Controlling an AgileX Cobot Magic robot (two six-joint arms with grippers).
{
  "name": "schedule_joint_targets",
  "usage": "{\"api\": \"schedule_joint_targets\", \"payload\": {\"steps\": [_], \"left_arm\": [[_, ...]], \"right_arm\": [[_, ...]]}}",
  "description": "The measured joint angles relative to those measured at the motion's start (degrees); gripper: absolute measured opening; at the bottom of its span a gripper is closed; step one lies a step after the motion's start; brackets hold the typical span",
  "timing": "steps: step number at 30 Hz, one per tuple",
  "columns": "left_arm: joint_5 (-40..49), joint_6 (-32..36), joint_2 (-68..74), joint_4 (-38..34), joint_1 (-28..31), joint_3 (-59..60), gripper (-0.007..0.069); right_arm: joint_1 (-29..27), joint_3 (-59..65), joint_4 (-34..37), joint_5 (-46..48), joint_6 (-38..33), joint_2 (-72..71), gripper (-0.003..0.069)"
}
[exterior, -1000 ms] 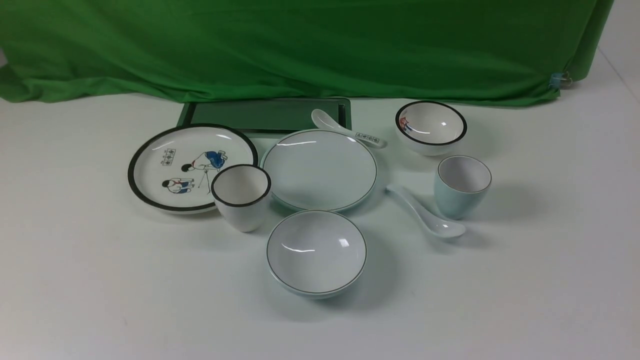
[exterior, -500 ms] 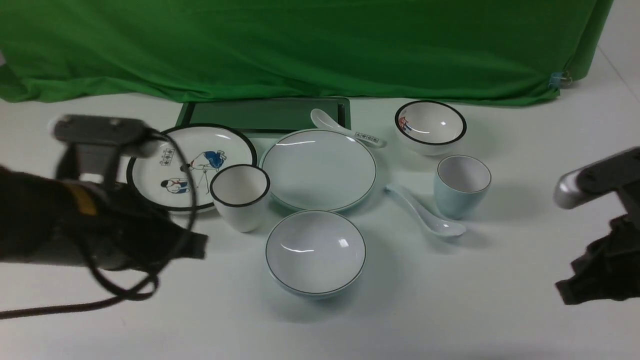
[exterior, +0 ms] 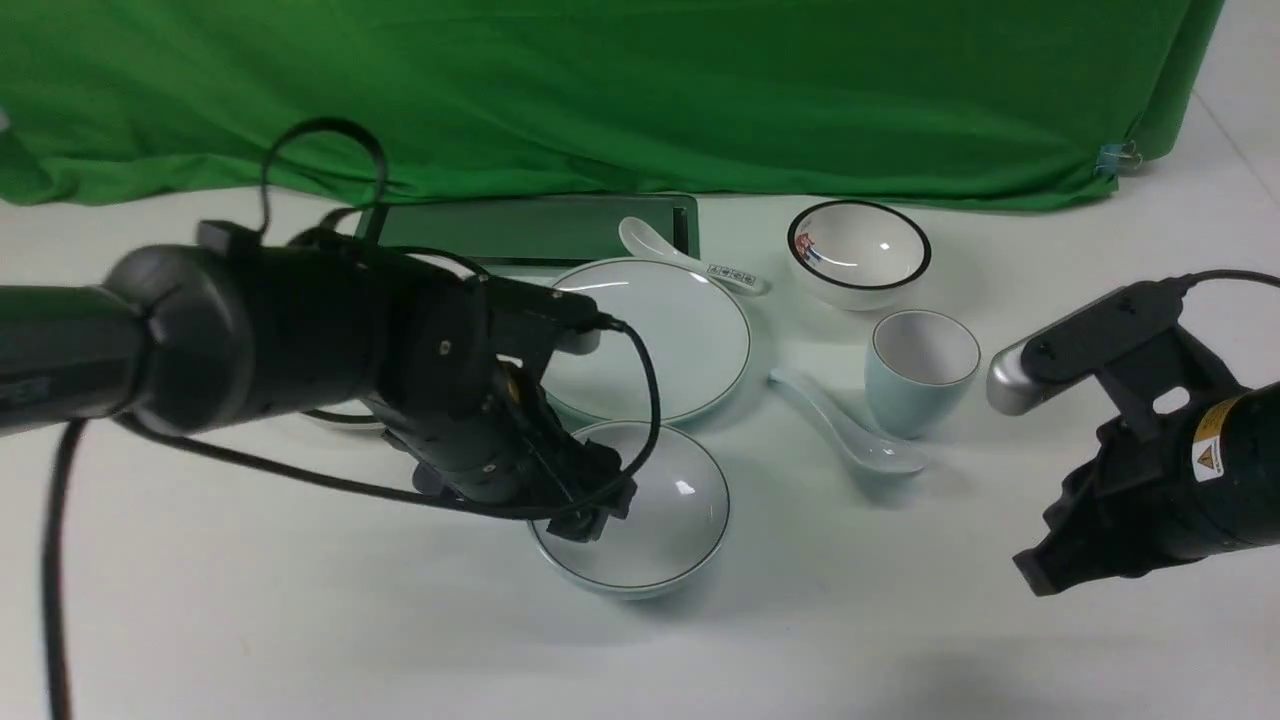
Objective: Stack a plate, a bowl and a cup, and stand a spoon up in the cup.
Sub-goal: Use the left arm to grab a blue rice bowl, then use the left arm to put the blue rice bowl into the blue large plate in the middle
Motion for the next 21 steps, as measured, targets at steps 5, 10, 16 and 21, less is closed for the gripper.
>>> {"api": "schedule_joint_targets", "payload": {"steps": [5,10,16,21], "left_arm": [[0.36,1.15,3.08,0.05,0.0,-2.44,0.0244],[1.36,3.04,2.62,-1.26,-0.02,-7.31,-0.0007],[1.79,6.48,2.57,-0.79,0.63,-18.87,-0.0009],[-1.77,6.89,7.61,0.14,4.18,-27.13,-0.0009]], "right_arm": [[0.0,0.0,0.0,-0.24,-0.05,-0.16,0.004],[0.0,0.0,0.0,-0.24,-0.05,-0.22,0.0051],[0.0,0.0,0.0,-1.08,-0.05,-0.27,0.006],[0.0,0.0,0.0,-1.49,-0.05,-0.27,0.0064]]}}
